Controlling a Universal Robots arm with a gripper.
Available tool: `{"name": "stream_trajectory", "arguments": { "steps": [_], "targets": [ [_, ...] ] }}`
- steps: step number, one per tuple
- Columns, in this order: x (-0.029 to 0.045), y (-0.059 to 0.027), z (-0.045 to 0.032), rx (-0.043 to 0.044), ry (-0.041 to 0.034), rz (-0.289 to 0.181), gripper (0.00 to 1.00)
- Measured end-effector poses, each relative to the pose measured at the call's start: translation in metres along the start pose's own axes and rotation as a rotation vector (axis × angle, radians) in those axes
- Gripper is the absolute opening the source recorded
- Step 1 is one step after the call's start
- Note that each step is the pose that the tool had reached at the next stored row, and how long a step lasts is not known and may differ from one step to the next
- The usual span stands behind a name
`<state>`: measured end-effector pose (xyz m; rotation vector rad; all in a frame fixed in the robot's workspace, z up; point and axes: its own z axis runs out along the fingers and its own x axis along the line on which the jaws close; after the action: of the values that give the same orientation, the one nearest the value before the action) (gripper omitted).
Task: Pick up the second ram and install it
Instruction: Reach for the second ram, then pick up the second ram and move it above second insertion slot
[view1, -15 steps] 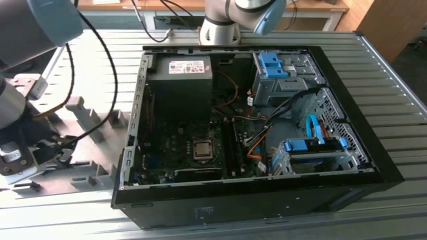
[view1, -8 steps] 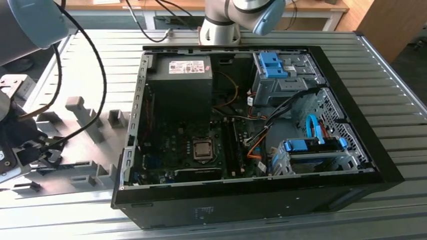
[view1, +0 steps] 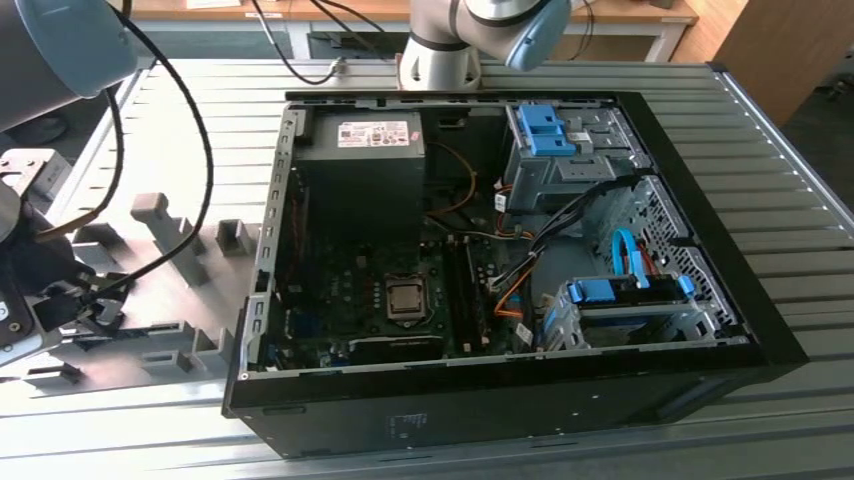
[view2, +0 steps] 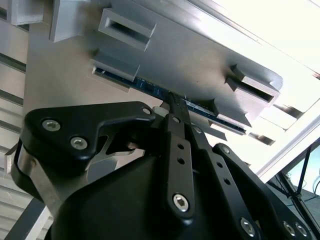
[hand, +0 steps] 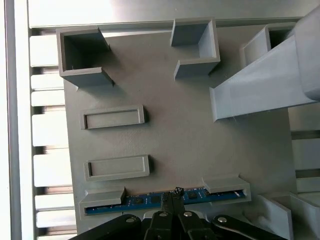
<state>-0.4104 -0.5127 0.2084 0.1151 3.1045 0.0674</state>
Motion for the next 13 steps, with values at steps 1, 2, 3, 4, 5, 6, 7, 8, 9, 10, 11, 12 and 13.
{"name": "stream_trajectory", "arguments": {
  "steps": [1,2,3,4,5,6,7,8,9,10,11,12,13],
  "targets": [
    [0.0000,0.0000,0.0000,0.0000,0.0000,0.000,0.11],
    [0.0000,0.0000,0.0000,0.0000,0.0000,0.000,0.11],
    [0.0000,0.0000,0.0000,0.0001,0.0001,0.000,0.11],
    [0.0000,0.0000,0.0000,0.0000,0.0000,0.000,0.11],
    [0.0000,0.0000,0.0000,0.0000,0.0000,0.000,0.11],
    [0.0000,0.0000,0.0000,0.0000,0.0001,-0.002,0.11],
    [0.0000,0.0000,0.0000,-0.0002,0.0002,-0.006,0.11],
    [0.0001,0.0000,0.0000,-0.0003,0.0006,-0.013,0.11],
    [0.0001,0.0001,0.0000,-0.0007,0.0011,-0.023,0.11],
    [0.0001,0.0001,0.0000,-0.0012,0.0017,-0.038,0.11],
    [0.0000,0.0000,-0.0001,-0.0017,0.0025,-0.056,0.11],
    [0.0000,0.0000,-0.0001,-0.0023,0.0033,-0.074,0.11],
    [0.0000,0.0000,0.0000,-0.0029,0.0041,-0.092,0.11]
  ]
}}
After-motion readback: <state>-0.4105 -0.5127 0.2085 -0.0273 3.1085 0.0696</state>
